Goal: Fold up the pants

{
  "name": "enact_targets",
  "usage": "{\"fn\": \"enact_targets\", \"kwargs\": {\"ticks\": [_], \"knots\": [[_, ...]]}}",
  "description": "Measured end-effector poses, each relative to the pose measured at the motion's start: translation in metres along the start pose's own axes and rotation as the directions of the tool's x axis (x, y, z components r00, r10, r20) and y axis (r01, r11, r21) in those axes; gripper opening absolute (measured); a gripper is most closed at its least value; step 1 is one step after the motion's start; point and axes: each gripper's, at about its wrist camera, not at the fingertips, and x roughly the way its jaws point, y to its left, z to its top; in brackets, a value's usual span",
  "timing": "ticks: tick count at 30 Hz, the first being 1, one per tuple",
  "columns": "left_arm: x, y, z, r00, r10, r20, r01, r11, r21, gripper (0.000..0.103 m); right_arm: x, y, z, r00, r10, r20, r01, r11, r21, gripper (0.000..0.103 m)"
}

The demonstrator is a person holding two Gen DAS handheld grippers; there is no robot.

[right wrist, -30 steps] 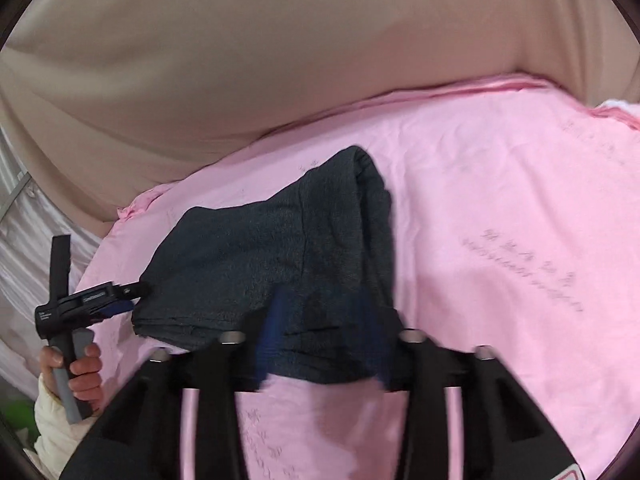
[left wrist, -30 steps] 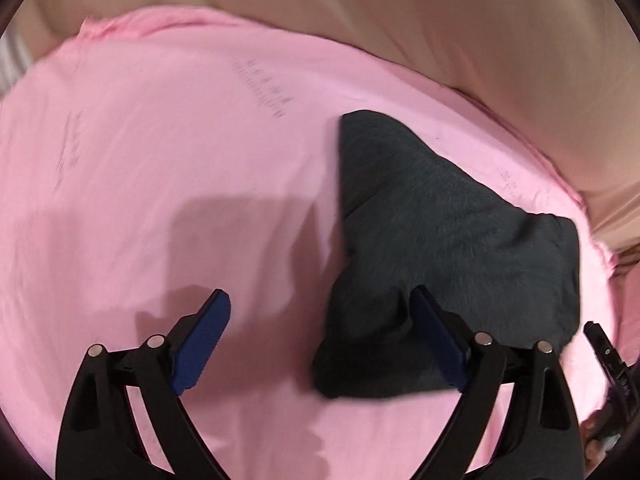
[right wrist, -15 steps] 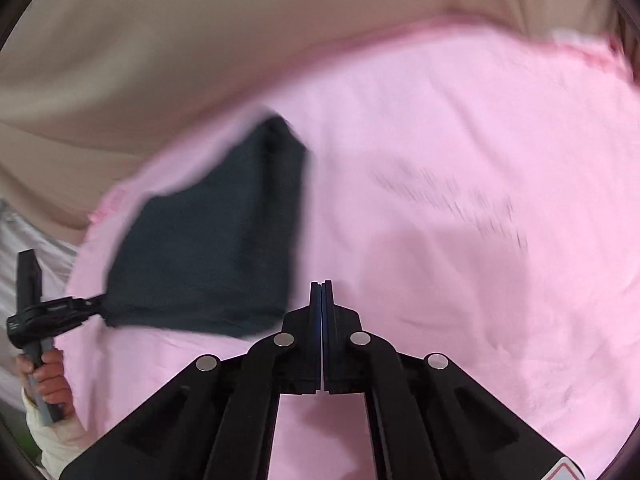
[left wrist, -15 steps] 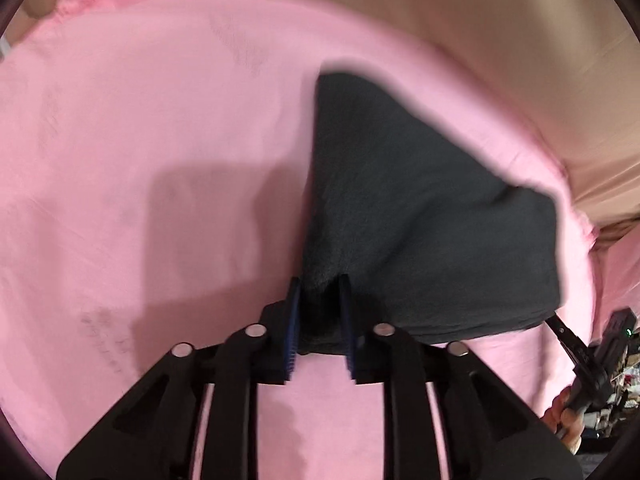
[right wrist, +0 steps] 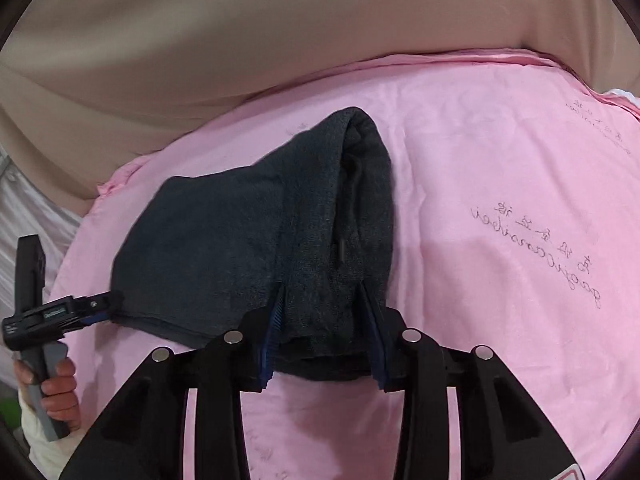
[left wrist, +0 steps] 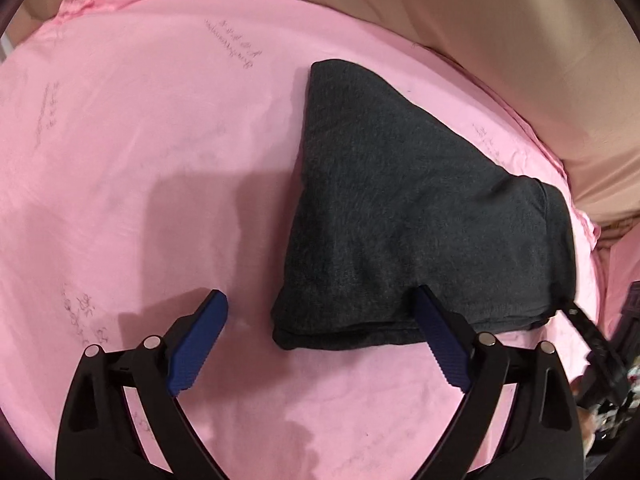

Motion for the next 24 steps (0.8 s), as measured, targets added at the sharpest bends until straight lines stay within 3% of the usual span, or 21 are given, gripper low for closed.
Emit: {"fn": "enact_targets", "kwargs": {"ticks": [3,6,9,11,13,14,15,16,18,19,22,24], "knots": [[0.004,0.004,0.000,0.999,-0.030,-0.016,0.030,1.000,0.007,0.096,-0.006,-0.020,-0.016,1.000,0.030,-0.007,-0.029,0.998,0.053,0.011],[0.006,-0.008,-0.005,1.000,0.028,0.013,-0.028,0.998,0.055,0.098,0.009,-0.029,-0.015,0.999,0.043,-0.015,-0.041,0.995,0.095,0.014],[0.011,-0.012,-0.008,0.998,0.051,0.021,-0.053,0.996,0.072,0.097,-0.018,-0.013,-0.003,0.992,-0.068,0.104,0.062,0.996,0.064,0.027],[0.013,-0.014,-0.007,0.999,0.049,0.022,-0.050,0.995,0.084,0.090,-0.025,0.004,0.006,0.991,-0.010,0.136,0.006,1.000,0.024,0.027],[0.012,-0.019,-0.010,0.999,0.033,0.014,-0.034,0.994,0.100,0.072,-0.010,0.021,0.018,0.993,0.069,0.091,-0.066,0.997,-0.031,0.026],[0.012,-0.022,-0.009,1.000,0.023,0.007,-0.023,0.994,0.106,0.069,0.006,0.022,0.022,0.997,0.058,0.057,-0.055,0.997,-0.055,0.023],[0.011,-0.023,-0.009,1.000,0.026,0.004,-0.026,0.994,0.109,0.068,0.031,0.015,0.024,0.998,-0.054,0.012,0.055,0.996,-0.076,0.017],[0.010,-0.024,-0.010,1.000,0.027,0.002,-0.027,0.994,0.107,0.068,0.045,0.008,0.021,0.989,-0.150,-0.019,0.148,0.986,-0.076,0.004],[0.008,-0.023,-0.013,1.000,0.023,0.002,-0.023,0.994,0.110,0.069,0.038,-0.005,0.016,0.995,-0.099,0.000,0.099,0.995,0.014,0.000],[0.005,-0.023,-0.016,0.999,0.035,0.012,-0.036,0.992,0.120,0.071,0.026,-0.004,0.014,0.996,-0.087,0.004,0.087,0.995,0.041,0.007],[-0.004,-0.034,-0.027,0.994,0.099,0.055,-0.107,0.981,0.162,0.070,-0.009,0.018,-0.001,0.982,-0.168,0.083,0.171,0.985,-0.031,0.021],[-0.009,-0.043,-0.036,0.988,0.124,0.090,-0.139,0.972,0.188,0.070,-0.027,0.026,-0.014,0.977,-0.184,0.111,0.191,0.980,-0.051,0.025]]}}
